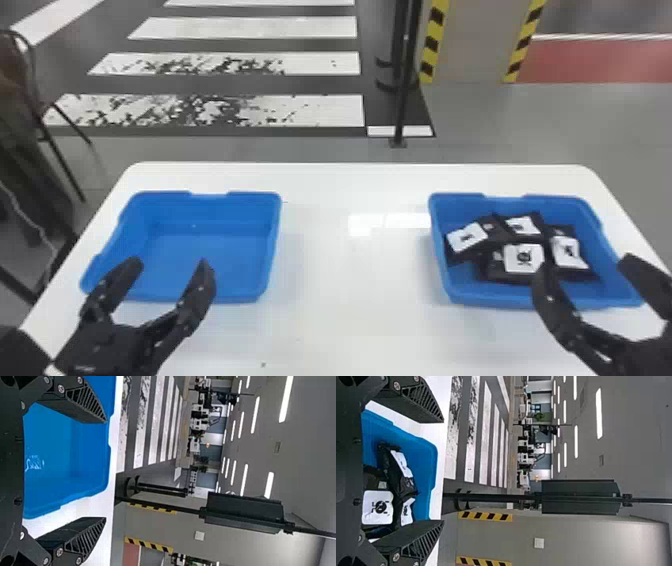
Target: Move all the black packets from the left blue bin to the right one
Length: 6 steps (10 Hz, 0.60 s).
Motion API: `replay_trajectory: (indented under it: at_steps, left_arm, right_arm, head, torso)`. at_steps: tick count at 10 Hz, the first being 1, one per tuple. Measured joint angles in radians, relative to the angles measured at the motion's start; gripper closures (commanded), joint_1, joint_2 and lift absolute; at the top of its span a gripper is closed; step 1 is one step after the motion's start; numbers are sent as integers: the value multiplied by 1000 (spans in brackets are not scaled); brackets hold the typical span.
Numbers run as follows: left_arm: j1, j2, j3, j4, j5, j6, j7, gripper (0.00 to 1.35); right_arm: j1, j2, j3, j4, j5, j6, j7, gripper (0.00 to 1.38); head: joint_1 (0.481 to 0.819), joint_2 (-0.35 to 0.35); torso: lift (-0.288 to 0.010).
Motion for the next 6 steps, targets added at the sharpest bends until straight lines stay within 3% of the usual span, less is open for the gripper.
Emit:
replay_trajectory:
  at_steps: [2, 6]
  left_arm:
    - [-17, 16, -40, 1, 9, 10, 0, 176]
    - [-20, 24, -62, -1, 17, 20, 0, 176]
  right_arm:
    - [-21, -8, 21, 16, -14, -1, 0, 128]
    - [-25, -10, 25, 24, -35, 0, 0, 128]
  head:
    - [695, -8]
    - [695, -25]
  torso:
    - [-140]
    - [-140]
